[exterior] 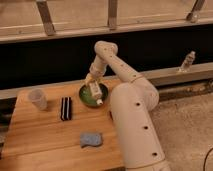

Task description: Place the bottle in the ceramic bowl

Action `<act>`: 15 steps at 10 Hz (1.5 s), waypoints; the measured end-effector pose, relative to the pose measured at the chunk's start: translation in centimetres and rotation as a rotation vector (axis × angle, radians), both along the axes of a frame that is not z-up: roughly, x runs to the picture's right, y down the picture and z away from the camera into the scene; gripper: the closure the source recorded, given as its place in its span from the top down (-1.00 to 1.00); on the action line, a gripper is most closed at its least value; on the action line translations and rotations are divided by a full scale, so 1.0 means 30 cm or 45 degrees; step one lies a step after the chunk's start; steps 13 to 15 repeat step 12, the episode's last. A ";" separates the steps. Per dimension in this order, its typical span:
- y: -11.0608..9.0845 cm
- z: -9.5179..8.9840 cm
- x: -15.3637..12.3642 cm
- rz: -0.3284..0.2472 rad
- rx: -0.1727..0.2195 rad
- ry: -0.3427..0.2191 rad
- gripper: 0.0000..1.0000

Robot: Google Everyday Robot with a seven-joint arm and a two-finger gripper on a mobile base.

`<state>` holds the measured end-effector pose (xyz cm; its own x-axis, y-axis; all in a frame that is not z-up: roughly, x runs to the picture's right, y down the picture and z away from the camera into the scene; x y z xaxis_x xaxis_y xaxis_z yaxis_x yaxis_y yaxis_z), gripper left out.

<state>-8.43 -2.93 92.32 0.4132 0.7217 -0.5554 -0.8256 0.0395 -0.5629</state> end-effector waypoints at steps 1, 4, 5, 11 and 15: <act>0.001 0.000 -0.002 -0.001 -0.001 0.000 -0.45; 0.001 0.001 0.001 0.000 -0.001 0.001 0.19; 0.001 0.000 0.003 0.001 -0.001 0.001 0.35; 0.000 0.000 0.006 0.002 -0.001 0.002 0.60; 0.000 0.000 0.007 0.003 -0.001 0.002 0.60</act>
